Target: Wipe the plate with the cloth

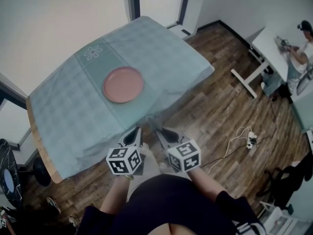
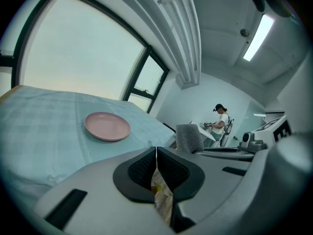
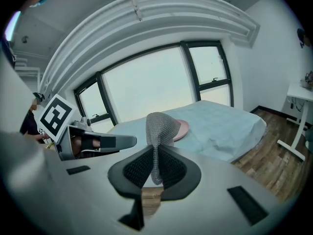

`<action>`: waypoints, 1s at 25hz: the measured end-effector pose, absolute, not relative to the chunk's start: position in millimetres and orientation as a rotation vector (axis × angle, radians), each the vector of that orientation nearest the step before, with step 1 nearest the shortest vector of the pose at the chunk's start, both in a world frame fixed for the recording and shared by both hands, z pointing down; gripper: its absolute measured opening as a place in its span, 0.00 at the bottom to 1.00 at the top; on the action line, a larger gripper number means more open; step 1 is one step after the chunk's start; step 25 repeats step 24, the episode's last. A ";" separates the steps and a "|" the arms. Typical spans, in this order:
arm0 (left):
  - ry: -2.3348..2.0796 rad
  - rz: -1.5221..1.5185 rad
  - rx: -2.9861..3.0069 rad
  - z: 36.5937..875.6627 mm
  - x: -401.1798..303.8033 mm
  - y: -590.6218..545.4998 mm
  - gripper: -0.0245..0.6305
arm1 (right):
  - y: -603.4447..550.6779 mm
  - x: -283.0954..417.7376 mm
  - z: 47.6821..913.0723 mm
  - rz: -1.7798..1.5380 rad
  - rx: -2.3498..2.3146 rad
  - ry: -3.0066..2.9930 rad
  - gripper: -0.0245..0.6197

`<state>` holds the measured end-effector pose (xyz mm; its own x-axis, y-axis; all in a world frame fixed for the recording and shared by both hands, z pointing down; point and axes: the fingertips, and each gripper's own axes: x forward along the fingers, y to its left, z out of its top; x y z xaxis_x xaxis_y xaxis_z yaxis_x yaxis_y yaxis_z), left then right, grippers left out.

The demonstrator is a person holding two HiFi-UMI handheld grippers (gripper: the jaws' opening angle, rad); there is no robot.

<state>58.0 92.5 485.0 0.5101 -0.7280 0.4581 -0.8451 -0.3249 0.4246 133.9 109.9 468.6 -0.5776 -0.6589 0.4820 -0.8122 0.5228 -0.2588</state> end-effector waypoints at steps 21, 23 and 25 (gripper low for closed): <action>-1.281 0.197 2.153 476.0 78.6 127.1 0.07 | 142.2 147.8 457.9 0.587 1.225 -2.490 0.09; -1.279 0.195 2.154 475.8 80.5 128.9 0.07 | 143.8 150.3 458.7 0.582 1.229 -2.486 0.09; -1.277 0.194 2.154 475.6 81.4 129.8 0.07 | 144.4 151.6 458.8 0.579 1.232 -2.485 0.09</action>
